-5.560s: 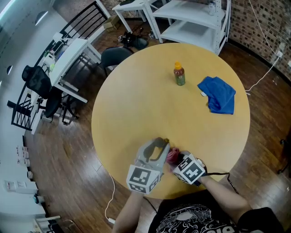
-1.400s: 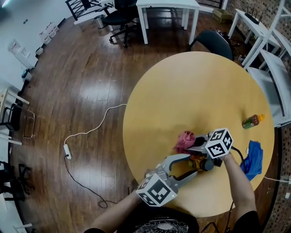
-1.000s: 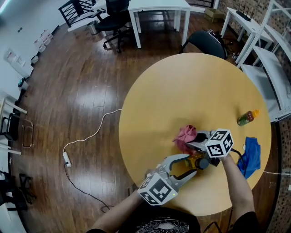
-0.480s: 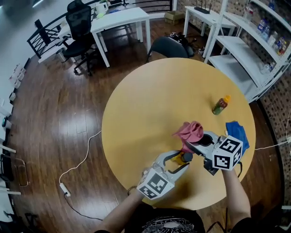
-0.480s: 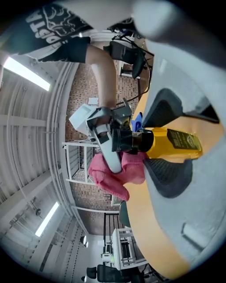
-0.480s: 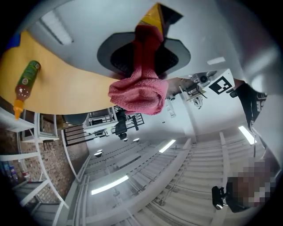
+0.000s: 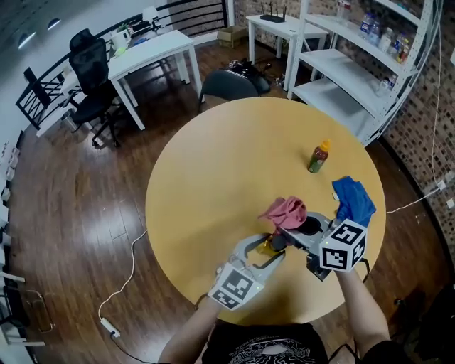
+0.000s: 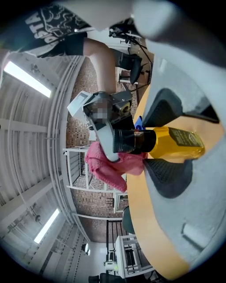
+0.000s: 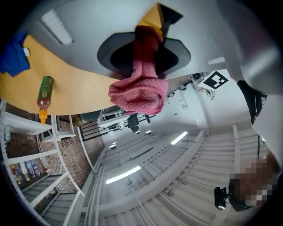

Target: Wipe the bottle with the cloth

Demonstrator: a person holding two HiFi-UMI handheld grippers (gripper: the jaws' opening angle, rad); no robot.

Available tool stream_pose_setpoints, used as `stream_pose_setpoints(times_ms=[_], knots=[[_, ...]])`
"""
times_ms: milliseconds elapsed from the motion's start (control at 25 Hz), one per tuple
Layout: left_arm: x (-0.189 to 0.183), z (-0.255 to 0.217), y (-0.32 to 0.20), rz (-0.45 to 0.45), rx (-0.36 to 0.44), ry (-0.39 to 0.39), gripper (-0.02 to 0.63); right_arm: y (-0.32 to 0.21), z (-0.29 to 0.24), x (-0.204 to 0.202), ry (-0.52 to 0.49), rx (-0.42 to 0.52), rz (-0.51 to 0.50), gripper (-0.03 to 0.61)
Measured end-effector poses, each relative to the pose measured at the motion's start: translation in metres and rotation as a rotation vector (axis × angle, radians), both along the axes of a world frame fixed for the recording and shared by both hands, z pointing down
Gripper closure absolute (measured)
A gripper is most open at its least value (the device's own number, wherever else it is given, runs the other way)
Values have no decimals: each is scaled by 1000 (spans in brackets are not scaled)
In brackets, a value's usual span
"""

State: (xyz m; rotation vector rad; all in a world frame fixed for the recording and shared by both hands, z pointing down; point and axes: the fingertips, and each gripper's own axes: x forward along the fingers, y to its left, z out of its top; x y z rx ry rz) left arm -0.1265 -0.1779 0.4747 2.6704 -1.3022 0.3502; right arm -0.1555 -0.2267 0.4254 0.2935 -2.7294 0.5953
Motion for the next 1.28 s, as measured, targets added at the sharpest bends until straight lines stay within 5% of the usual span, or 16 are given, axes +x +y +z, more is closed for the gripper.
stream_pose_setpoints(times_ms=[200, 800, 1040, 1280], knots=[[3, 0, -1, 33, 4, 3, 400, -1, 1, 8, -4, -12, 44, 480], [1, 4, -1, 28, 13, 25, 402, 66, -17, 35, 9, 189, 127, 480], [4, 2, -2, 35, 15, 28, 402, 103, -31, -1, 128, 452, -94, 480], [2, -1, 0, 42, 20, 20, 402, 106, -35, -44, 293, 568, -293, 480]])
